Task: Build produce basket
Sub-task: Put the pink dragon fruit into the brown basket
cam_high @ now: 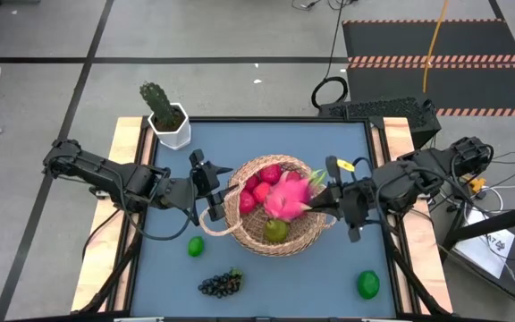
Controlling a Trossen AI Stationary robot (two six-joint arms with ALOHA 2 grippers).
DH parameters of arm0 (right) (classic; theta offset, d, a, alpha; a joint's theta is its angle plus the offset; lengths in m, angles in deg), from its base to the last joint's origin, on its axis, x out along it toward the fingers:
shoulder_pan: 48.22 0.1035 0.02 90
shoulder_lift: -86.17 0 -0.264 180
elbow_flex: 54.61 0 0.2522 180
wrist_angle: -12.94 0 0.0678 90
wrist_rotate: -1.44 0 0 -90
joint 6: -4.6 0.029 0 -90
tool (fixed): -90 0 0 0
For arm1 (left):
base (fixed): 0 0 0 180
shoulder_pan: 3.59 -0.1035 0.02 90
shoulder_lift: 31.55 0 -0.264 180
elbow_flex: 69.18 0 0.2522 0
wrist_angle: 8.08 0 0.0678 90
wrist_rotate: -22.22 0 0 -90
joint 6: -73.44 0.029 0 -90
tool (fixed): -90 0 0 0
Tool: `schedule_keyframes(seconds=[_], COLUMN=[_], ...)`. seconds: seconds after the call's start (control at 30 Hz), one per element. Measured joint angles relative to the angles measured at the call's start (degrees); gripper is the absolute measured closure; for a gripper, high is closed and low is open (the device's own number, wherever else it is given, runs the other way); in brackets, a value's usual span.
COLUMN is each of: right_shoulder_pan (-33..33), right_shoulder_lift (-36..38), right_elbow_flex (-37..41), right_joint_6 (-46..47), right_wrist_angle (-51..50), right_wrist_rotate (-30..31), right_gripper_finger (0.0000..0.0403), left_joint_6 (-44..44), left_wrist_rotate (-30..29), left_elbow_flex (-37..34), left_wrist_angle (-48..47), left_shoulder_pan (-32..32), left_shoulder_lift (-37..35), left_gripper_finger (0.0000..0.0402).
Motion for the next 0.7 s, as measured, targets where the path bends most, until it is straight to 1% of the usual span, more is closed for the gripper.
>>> schedule_keyframes(seconds=[0.13, 0.27, 0.37, 0.5, 0.7], right_shoulder_pan=[0.0, 0.0, 0.0, -0.5, -2.2], right_shoulder_lift=[0.0, 0.0, 0.0, 0.0, 0.0], right_elbow_flex=[0.0, 0.0, 0.0, 0.0, 0.0], right_joint_6=[1.6, 6.1, 10.3, 16.8, 25.6], right_wrist_angle=[0.2, 0.8, 0.8, 1.6, 2.7], right_wrist_rotate=[0.0, 0.4, 2.8, 7.6, 7.5], right_gripper_finger=[0.0399, 0.0399, 0.0399, 0.0399, 0.0399], left_joint_6=[0.0, 0.0, 0.0, 0.0, -0.1], left_wrist_rotate=[0.0, 0.0, 0.0, 0.0, 0.0], left_elbow_flex=[0.0, 0.0, 0.0, 0.0, 0.0], left_wrist_angle=[0.0, 0.3, 0.8, 1.0, 1.1], left_shoulder_pan=[0.0, 0.0, 0.0, 0.0, 0.0], left_shoulder_lift=[0.0, 0.0, 0.0, 0.0, 0.0], left_gripper_finger=[0.019, 0.019, 0.019, 0.019, 0.019])
